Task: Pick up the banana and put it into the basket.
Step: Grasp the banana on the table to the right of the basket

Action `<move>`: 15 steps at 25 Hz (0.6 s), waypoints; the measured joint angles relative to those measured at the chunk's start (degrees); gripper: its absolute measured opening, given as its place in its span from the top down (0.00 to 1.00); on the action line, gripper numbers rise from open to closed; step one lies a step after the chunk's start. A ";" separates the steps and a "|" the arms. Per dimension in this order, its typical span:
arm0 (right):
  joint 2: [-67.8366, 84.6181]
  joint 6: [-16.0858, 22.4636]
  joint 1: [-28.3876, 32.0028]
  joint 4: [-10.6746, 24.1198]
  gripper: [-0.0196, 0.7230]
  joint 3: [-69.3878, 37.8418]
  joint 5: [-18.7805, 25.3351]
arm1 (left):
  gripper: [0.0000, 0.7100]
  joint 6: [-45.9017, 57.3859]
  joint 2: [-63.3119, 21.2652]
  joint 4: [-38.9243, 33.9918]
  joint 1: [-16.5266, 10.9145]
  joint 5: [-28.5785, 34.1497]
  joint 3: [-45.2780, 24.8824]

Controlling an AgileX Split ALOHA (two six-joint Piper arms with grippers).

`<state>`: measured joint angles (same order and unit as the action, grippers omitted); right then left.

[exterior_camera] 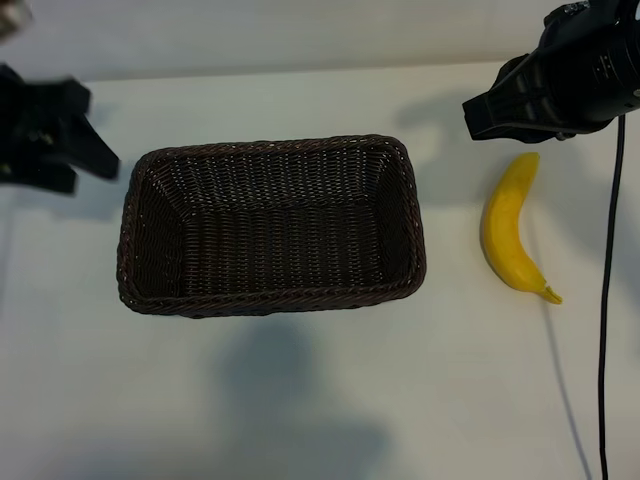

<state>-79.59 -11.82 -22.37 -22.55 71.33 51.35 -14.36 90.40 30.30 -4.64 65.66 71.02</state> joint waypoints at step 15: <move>-1.56 4.14 1.71 12.24 0.38 0.00 5.64 | 0.23 -3.03 0.00 1.05 0.00 -4.87 -4.30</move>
<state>-81.15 -7.67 -20.66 -10.31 71.33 56.99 -17.39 90.40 31.35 -4.64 60.79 66.73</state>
